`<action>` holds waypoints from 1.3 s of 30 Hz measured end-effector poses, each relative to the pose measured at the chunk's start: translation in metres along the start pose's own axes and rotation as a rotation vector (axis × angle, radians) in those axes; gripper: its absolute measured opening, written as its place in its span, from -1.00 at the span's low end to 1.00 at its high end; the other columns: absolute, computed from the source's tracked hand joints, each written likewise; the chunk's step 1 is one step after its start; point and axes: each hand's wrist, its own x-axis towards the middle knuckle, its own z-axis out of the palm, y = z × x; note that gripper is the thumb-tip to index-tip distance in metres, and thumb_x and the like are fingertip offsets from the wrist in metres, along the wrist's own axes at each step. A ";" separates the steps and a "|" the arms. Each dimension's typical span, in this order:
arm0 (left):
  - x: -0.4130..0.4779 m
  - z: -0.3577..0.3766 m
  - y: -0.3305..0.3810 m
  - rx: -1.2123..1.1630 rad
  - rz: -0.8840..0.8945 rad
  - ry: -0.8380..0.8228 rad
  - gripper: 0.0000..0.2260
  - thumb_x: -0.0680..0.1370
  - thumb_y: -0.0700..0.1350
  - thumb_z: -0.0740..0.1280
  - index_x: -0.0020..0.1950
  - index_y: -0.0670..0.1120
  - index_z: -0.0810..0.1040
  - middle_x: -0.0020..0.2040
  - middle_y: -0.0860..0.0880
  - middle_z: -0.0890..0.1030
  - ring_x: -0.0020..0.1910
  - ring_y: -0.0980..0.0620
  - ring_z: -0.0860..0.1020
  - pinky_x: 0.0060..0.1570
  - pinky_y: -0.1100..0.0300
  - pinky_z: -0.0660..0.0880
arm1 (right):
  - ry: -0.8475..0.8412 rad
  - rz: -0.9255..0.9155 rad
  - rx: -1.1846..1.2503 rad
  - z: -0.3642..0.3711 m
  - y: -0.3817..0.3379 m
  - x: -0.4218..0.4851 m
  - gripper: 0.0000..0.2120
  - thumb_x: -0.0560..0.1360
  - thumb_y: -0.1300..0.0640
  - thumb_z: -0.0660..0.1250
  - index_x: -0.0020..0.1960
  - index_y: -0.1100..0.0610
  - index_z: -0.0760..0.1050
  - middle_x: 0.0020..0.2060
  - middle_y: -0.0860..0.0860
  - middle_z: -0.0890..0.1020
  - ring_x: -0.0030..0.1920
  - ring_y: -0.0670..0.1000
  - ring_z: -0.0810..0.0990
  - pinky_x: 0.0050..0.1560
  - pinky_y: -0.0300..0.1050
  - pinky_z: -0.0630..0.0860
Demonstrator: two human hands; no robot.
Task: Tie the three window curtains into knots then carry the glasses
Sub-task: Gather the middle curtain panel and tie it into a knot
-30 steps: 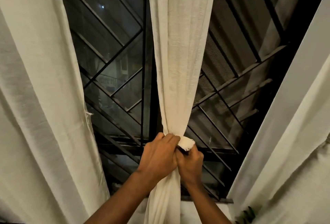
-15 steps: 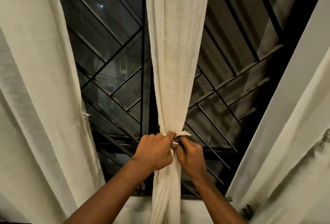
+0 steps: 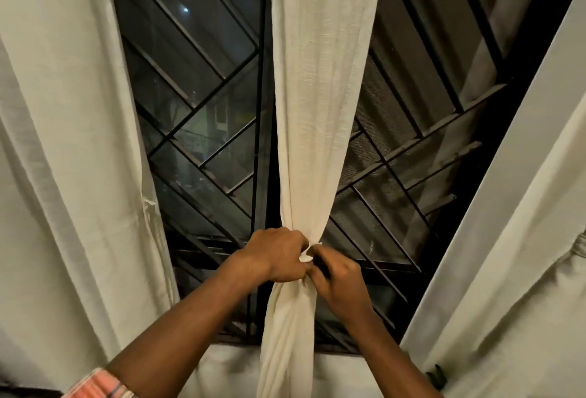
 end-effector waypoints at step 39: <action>-0.011 0.028 -0.012 0.156 -0.052 -0.075 -0.74 0.54 -0.01 0.22 0.18 -0.05 0.49 0.16 -0.11 0.56 0.12 -0.13 0.55 0.02 0.03 0.47 | -0.058 -0.061 -0.103 -0.004 -0.003 -0.007 -0.78 0.47 0.08 0.39 0.10 0.11 0.55 -0.09 -0.06 0.65 -0.14 -0.08 0.60 -0.17 -0.19 0.56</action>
